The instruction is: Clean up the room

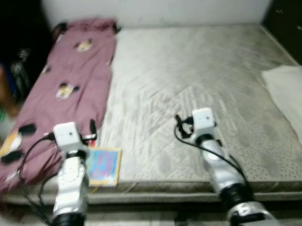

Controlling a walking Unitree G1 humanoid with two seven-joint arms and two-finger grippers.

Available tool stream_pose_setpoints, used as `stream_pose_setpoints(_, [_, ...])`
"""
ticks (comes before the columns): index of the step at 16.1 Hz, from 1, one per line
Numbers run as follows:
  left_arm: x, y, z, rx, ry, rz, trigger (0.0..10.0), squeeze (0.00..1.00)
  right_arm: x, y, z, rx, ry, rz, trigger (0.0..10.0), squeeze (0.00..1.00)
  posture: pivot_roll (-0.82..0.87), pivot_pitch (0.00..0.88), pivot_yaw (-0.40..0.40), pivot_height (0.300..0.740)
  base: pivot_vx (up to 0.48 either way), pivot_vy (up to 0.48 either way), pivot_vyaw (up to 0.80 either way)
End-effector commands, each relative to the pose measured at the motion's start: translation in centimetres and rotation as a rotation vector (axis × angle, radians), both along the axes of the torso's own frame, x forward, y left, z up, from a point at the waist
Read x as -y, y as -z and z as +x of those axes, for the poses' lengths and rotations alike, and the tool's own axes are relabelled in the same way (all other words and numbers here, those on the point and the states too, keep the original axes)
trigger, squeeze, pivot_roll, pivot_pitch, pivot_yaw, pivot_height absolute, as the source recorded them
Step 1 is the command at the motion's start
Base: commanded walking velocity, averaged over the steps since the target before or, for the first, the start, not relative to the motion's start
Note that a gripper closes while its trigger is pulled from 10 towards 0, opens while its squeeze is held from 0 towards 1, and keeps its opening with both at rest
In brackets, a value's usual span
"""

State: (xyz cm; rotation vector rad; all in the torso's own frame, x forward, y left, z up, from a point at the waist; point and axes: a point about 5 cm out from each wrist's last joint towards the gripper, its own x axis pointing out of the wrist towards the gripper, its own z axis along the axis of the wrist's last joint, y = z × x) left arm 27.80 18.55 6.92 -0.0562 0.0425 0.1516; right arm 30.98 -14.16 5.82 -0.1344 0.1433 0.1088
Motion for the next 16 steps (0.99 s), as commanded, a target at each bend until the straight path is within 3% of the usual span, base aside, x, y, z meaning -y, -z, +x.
stream_pose_setpoints(1, [0.65, 0.13, -0.03, -0.006, 0.019, -0.004, 10.0, 0.00, 0.78, -0.03, 0.02, -0.003, 0.025, 0.001, 10.0, 0.00, -0.05, 0.000, 0.018, 0.740, 0.270, 0.000, 0.00])
stream_pose_setpoints(4, [0.70, 0.14, 0.00, -0.008, 0.022, -0.004, 10.0, 0.00, 0.79, -0.06, 0.03, -0.002, 0.026, 0.000, 10.0, 0.00, -0.05, 0.000, 0.018, 0.740, 0.260, 0.000, 0.00])
stream_pose_setpoints(10, [0.77, 0.49, 0.15, -0.033, 0.009, -0.026, 10.0, 0.00, 0.85, 0.02, 0.06, -0.009, 0.028, -0.005, 10.0, 0.00, -0.05, 0.000, 0.018, 0.740, 0.000, 0.000, 0.00])
stream_pose_setpoints(16, [0.78, 0.51, 0.16, -0.034, 0.010, -0.033, 10.0, 0.00, 0.81, 0.13, 0.05, -0.016, 0.025, -0.004, 10.0, 0.00, -0.04, 0.000, 0.016, 0.740, 0.000, 0.480, -0.13])
